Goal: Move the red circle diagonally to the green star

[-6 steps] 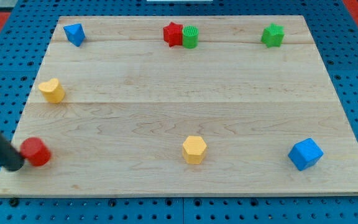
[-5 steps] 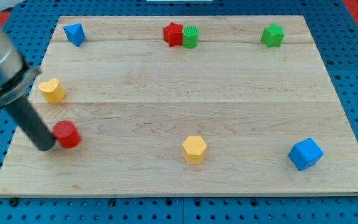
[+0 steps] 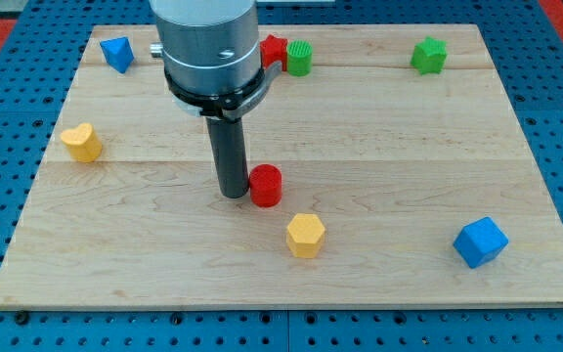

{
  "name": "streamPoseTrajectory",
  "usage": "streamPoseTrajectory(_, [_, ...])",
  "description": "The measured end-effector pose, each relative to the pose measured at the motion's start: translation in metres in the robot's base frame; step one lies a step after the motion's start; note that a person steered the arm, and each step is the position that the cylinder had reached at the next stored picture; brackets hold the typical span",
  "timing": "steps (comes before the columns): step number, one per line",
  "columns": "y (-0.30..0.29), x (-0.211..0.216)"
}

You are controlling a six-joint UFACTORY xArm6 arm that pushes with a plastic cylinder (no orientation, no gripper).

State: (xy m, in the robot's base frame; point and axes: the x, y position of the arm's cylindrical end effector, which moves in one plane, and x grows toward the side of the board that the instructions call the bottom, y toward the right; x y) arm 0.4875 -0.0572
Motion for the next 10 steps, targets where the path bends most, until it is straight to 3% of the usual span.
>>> streamPoseTrajectory(1, [-0.016, 0.018])
streamPoseTrajectory(2, [0.019, 0.020])
streamPoseTrajectory(4, [0.158, -0.059])
streamPoseTrajectory(5, [0.177, -0.074])
streamPoseTrajectory(6, [0.171, -0.073])
streamPoseTrajectory(8, [0.093, -0.040])
streamPoseTrajectory(10, [0.038, -0.046])
